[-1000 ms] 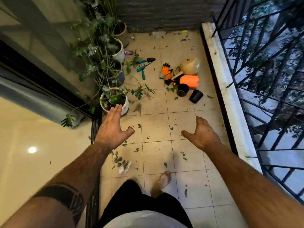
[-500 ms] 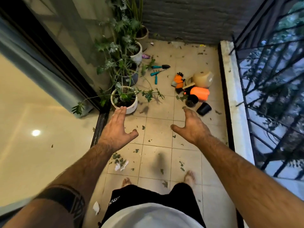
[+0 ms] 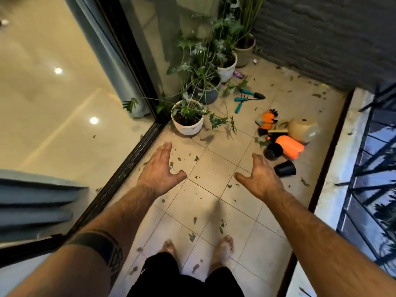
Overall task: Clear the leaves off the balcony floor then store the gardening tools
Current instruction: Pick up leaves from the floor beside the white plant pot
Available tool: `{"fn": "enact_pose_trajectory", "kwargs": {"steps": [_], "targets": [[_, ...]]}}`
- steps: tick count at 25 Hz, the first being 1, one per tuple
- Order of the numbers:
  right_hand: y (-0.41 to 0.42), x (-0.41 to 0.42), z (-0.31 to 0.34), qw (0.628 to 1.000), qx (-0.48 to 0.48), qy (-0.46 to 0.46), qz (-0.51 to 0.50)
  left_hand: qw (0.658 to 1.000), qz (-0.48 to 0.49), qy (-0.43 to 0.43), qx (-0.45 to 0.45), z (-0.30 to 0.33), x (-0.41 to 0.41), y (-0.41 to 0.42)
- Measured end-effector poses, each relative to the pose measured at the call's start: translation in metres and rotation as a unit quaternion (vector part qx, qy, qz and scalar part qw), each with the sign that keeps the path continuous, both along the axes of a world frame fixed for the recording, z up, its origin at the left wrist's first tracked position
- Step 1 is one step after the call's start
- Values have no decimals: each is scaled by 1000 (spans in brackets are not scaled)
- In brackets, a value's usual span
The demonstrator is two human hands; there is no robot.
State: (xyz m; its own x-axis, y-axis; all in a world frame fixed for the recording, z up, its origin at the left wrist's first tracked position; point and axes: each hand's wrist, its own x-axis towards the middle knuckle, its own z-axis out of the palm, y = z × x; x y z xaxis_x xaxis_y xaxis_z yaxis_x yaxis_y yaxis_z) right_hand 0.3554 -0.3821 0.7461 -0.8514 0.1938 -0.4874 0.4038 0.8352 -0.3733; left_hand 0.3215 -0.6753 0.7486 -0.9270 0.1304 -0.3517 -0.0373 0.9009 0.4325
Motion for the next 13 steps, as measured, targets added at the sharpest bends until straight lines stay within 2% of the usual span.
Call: {"fn": "enact_pose_trajectory", "kwargs": {"steps": [7,13], "targets": [[-5,4,-38,1000,9,-19,-7,999,5,-32,-21,-32,22,-23],[3,-6,-122,999,21,-41,26,998,41,-27,-38,-112,28,-18]]}}
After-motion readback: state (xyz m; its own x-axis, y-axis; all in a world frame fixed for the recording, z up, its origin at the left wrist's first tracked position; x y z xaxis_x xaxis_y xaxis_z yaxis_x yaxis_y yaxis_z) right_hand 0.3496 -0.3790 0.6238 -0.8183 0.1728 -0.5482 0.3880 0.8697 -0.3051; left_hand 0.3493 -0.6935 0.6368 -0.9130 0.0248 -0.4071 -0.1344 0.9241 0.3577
